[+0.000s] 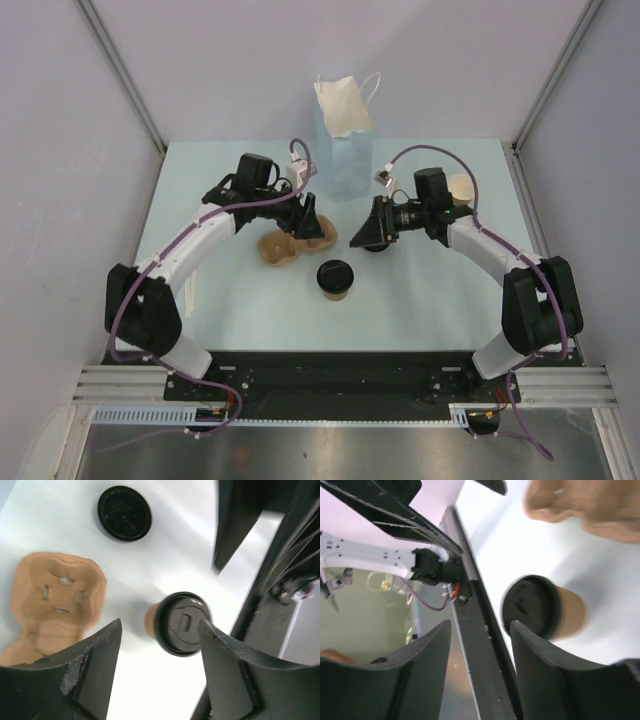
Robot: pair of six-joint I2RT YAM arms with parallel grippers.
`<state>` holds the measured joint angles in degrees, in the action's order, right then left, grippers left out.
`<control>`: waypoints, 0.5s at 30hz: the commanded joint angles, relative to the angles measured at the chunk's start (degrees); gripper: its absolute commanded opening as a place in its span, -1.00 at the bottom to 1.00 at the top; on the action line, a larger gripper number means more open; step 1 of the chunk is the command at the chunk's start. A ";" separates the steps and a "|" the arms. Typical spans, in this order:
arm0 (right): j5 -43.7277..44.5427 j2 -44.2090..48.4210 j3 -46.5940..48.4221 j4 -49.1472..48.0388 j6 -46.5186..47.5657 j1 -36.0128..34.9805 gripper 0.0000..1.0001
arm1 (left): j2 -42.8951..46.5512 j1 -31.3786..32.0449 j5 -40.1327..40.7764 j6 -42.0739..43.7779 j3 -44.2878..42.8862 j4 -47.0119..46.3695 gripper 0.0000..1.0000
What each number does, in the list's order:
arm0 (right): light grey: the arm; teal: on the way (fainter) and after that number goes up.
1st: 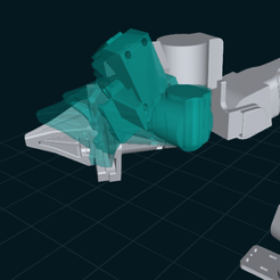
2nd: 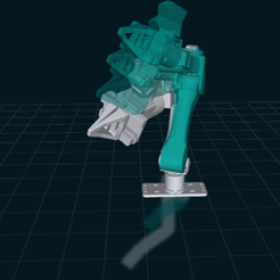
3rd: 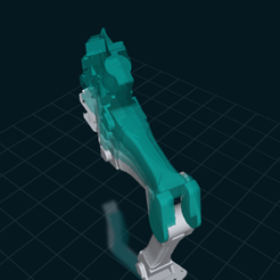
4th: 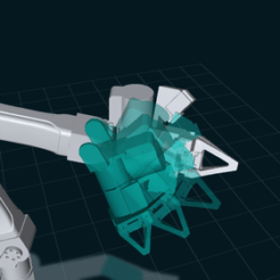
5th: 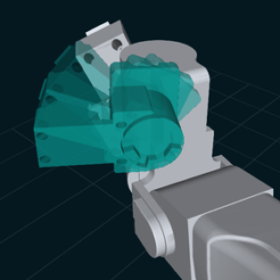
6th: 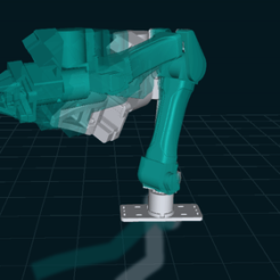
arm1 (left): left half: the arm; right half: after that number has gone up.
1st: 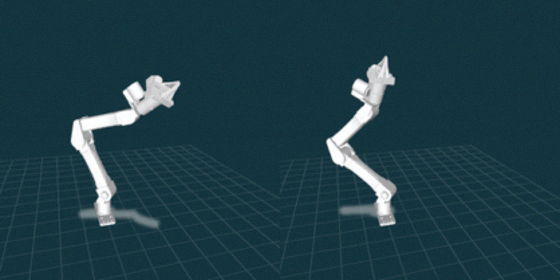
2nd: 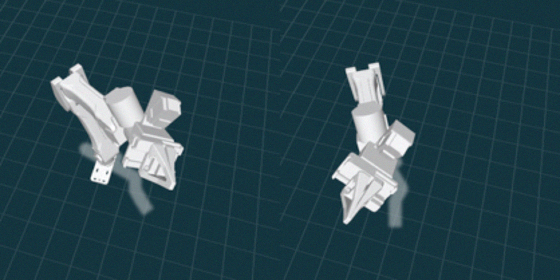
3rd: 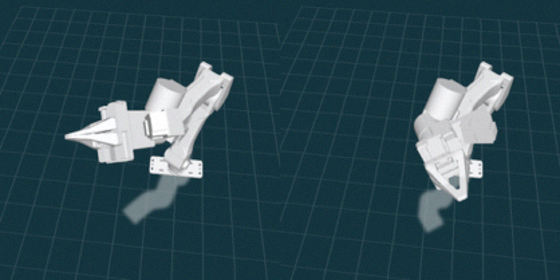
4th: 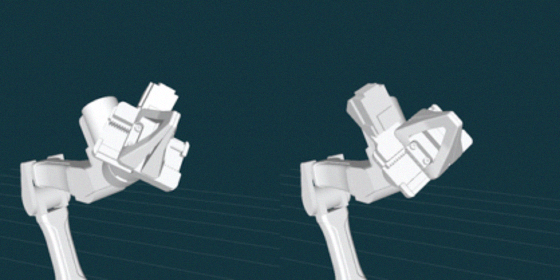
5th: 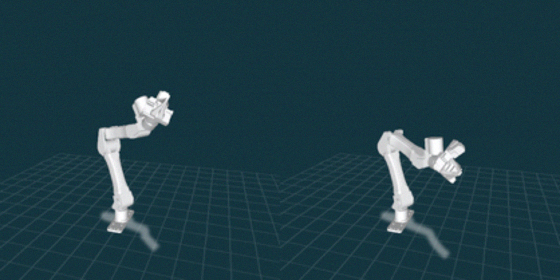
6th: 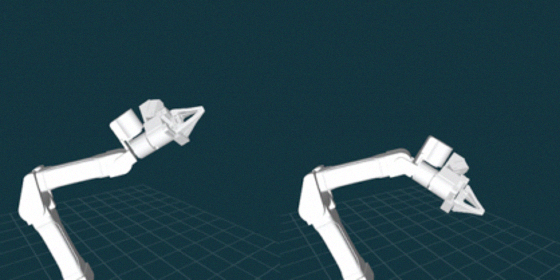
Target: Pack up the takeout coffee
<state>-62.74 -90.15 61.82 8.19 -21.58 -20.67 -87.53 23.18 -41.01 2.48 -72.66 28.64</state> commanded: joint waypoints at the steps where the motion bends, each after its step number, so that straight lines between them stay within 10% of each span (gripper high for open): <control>1: 2.35 2.70 0.75 10.08 8.39 6.33 0.23 | -7.28 2.92 3.57 12.46 -7.40 11.51 0.29; 7: 5.43 5.24 1.11 18.26 15.78 10.82 0.36 | -9.86 7.31 4.01 14.57 -8.29 12.67 0.30; 15: 6.23 6.39 1.11 23.01 19.39 12.23 0.46 | -8.98 12.50 10.86 14.83 -6.35 10.82 0.85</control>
<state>-57.28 -86.06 61.82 28.14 -5.72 -8.88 -98.50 33.95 -34.28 15.18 -78.96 40.23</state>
